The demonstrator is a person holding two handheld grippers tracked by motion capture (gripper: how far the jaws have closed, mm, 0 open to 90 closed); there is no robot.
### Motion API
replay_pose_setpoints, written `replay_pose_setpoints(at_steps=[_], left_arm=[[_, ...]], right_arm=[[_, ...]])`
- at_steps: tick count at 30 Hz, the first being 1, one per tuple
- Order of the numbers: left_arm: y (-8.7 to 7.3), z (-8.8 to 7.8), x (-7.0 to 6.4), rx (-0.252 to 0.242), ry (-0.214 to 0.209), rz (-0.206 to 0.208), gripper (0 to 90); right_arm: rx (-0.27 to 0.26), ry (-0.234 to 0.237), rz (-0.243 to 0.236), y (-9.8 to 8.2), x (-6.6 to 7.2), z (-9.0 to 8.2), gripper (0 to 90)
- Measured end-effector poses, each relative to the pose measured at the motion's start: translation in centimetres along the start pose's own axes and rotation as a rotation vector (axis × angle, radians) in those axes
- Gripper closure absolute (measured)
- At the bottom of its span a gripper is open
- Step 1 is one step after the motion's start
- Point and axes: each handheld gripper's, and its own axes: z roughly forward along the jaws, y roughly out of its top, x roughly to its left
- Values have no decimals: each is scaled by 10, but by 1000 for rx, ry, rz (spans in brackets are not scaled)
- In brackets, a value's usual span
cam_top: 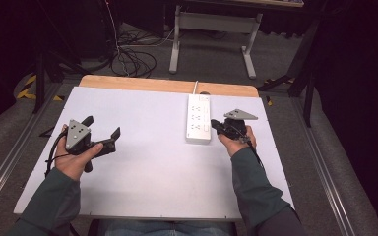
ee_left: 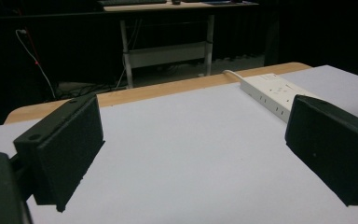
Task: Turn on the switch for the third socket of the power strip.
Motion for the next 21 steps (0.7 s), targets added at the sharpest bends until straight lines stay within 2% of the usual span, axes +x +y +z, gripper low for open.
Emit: replay_pose_setpoints(at_steps=[21], left_arm=[[-1, -3, 2, 2, 3, -7, 49]], right_arm=[[79, -16, -37, 5, 0, 37, 900]])
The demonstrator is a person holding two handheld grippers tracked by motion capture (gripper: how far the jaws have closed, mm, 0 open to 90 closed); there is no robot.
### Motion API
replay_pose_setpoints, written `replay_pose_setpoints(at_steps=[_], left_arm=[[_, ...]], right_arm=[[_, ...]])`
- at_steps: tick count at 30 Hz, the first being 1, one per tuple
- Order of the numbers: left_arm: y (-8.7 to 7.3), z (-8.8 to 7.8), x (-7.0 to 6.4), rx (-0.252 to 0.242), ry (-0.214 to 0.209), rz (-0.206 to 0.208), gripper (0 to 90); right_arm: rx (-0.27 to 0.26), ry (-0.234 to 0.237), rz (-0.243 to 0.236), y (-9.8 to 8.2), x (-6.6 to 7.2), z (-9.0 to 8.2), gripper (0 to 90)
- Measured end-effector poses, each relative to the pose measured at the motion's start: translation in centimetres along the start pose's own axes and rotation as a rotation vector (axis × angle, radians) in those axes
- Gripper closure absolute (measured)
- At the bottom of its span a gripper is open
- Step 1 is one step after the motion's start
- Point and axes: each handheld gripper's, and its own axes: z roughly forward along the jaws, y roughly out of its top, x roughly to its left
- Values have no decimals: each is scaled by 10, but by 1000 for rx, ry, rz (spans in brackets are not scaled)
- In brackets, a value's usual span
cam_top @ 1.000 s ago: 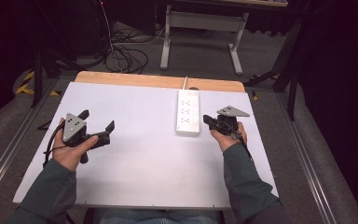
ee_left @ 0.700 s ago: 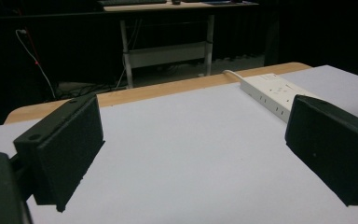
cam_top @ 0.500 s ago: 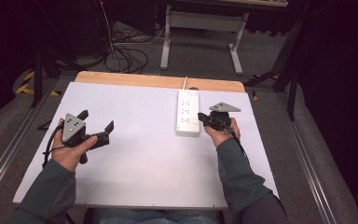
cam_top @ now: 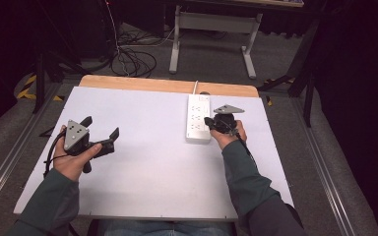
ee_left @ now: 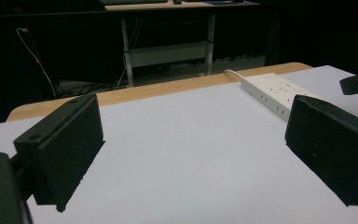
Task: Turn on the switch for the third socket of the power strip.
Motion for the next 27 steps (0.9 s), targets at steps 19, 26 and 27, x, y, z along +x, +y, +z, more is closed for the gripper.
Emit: replay_pose_setpoints(at_steps=[19, 26, 27], left_arm=[[0, 0, 0, 0, -5, -2, 49], [0, 0, 0, -1, -7, -4, 49], [0, -1, 0, 0, -7, -4, 49]], right_arm=[[73, -31, -13, -5, -2, 21, 900], [77, -38, -6, -6, -2, 26, 900], [78, -46, -15, -5, -1, 27, 900]])
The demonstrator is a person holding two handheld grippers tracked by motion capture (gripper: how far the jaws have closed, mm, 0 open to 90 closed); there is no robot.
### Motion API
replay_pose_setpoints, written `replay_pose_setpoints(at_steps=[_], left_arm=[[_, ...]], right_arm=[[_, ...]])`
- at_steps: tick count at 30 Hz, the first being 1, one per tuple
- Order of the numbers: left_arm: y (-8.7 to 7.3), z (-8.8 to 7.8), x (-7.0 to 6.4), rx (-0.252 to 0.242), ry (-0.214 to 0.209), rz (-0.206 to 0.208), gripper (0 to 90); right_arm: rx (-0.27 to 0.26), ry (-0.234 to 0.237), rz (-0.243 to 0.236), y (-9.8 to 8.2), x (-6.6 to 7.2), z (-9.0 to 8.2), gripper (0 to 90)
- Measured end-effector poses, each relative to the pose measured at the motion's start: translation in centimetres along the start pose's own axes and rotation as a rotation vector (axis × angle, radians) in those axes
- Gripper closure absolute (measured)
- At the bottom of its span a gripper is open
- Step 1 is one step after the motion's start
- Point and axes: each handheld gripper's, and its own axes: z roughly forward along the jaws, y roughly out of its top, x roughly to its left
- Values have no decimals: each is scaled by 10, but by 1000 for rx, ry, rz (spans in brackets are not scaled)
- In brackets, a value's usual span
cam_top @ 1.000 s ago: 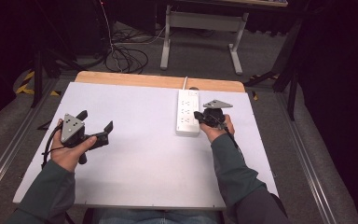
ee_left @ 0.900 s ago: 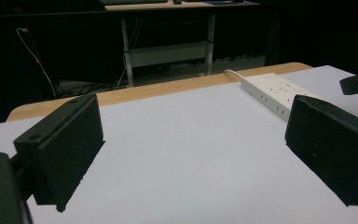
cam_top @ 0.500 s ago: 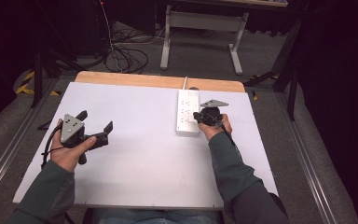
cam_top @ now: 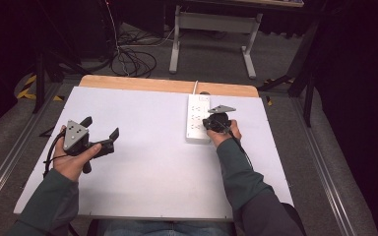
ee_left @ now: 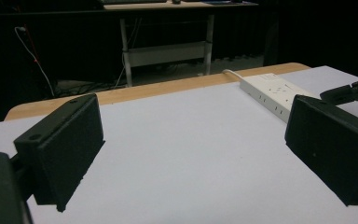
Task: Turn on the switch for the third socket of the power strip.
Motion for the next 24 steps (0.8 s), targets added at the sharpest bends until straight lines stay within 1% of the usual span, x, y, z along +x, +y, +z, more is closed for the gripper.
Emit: replay_pose_setpoints(at_steps=[12, 13, 15, 17, 24], left_arm=[[0, 0, -1, -2, -2, -2, 50], [0, 0, 0, -1, -3, -2, 50], [0, 0, -1, 1, -4, -2, 50], [0, 0, -1, 1, -5, -2, 50], [0, 1, 0, 0, -4, -5, 50]], right_arm=[[0, 0, 11, -1, 0, 0, 900], [-3, 1, 19, -1, -1, 0, 900], [1, 1, 19, -2, -1, 1, 900], [-14, 3, 33, -5, -1, 2, 900], [-19, 2, 29, -5, 0, 2, 900]])
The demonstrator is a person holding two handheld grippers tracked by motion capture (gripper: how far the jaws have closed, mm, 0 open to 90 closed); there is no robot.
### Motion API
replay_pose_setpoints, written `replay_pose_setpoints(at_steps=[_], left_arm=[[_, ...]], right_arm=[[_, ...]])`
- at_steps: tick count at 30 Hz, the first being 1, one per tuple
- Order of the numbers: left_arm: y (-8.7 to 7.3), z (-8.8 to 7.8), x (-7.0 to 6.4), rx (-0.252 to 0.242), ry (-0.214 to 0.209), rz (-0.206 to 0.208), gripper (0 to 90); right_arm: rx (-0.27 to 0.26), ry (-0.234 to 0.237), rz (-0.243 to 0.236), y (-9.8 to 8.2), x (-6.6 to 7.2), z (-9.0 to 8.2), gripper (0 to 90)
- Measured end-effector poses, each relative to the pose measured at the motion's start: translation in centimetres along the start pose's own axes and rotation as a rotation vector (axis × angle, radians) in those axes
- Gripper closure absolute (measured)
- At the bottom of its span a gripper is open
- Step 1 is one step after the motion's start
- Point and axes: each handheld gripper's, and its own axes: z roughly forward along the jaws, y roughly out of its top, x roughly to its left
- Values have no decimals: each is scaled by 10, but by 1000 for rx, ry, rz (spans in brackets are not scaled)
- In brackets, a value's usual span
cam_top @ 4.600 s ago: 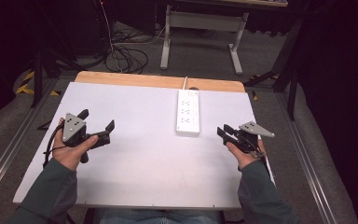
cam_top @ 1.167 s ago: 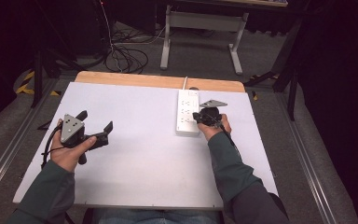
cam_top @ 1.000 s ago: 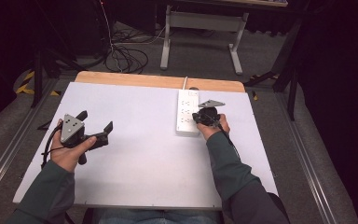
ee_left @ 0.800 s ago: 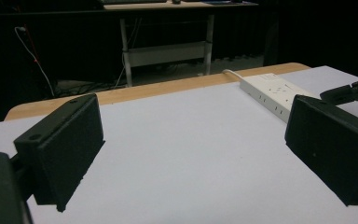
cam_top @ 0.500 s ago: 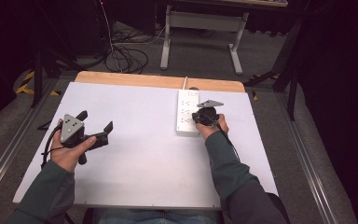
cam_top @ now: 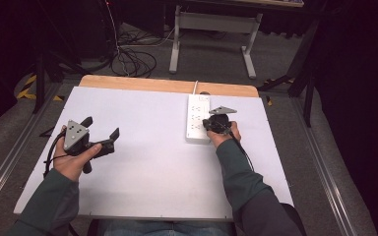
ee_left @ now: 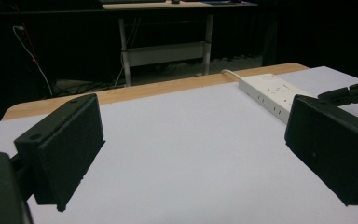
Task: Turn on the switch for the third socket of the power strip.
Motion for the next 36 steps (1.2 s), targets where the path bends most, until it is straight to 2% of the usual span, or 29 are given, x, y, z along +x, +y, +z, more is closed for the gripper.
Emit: replay_pose_setpoints(at_steps=[28, 36], left_arm=[[0, 0, -1, 2, -4, 3, 51], [0, 0, 0, 1, -5, -2, 52]], right_arm=[[0, -6, -9, 0, 1, 0, 900], [-1, 3, 2, 0, 0, 0, 900]])
